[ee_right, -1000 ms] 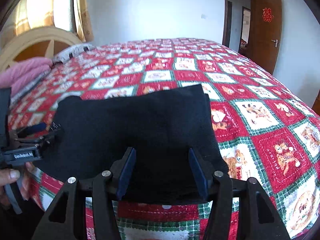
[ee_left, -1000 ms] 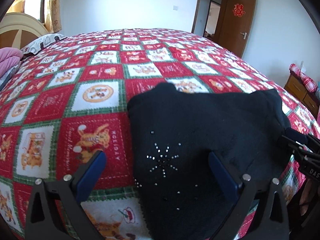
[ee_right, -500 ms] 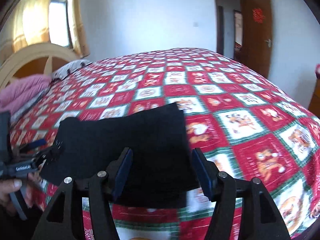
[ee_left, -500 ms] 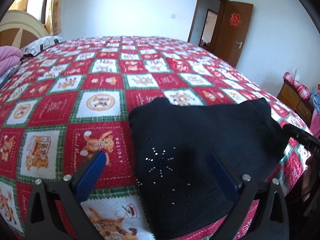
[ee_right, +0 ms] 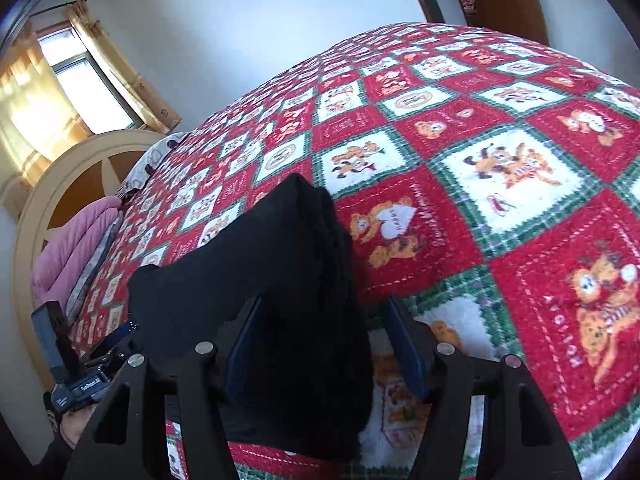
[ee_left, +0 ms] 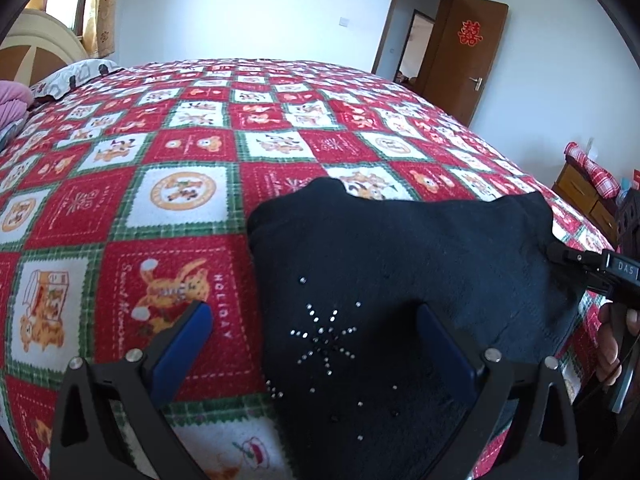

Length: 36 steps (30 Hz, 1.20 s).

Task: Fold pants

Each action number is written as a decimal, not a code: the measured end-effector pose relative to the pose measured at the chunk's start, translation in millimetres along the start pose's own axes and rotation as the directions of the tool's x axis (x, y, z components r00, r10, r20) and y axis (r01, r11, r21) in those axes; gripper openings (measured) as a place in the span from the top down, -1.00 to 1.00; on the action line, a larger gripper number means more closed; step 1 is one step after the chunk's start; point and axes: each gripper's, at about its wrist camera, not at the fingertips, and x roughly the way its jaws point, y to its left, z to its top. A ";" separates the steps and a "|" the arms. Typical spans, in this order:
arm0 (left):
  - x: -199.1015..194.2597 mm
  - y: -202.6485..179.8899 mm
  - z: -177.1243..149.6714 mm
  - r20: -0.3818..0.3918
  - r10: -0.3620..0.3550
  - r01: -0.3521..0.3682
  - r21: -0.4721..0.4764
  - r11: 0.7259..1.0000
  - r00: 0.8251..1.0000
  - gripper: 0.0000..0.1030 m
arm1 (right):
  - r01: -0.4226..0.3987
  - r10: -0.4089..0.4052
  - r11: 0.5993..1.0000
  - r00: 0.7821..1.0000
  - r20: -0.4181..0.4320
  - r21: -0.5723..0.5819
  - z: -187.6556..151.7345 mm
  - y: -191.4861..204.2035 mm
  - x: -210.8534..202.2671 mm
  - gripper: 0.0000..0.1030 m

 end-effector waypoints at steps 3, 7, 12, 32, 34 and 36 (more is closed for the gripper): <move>0.7 -0.4 1.2 -0.002 -0.024 0.024 -0.009 1.000 1.000 -1.00 | -0.050 0.050 0.999 0.998 -0.025 -0.015 -4.4 8.1 4.5 -0.11; 6.8 3.1 4.7 -0.011 -0.057 0.057 -0.010 0.998 0.998 -1.00 | -0.050 0.050 0.999 0.998 -0.033 0.012 -5.5 2.6 10.0 -0.02; 5.8 4.3 5.8 -0.022 -0.070 0.070 -0.009 0.997 0.997 -0.90 | -0.071 0.072 0.996 0.997 -0.031 0.052 -4.8 -5.6 15.2 0.03; -45.6 50.7 28.0 0.072 -0.145 0.152 -0.101 0.983 0.987 0.77 | -0.237 0.238 0.968 0.971 0.005 -0.086 28.2 58.9 3.1 0.52; -54.6 69.1 33.7 0.091 -0.109 0.120 -0.121 0.985 0.990 0.77 | -0.253 0.252 0.960 0.967 -0.021 -0.123 41.6 81.1 20.2 0.52; -64.3 89.5 38.4 0.109 -0.073 0.089 -0.141 0.986 0.991 0.77 | -0.280 0.276 0.948 0.960 -0.046 -0.149 53.8 104.3 39.7 0.52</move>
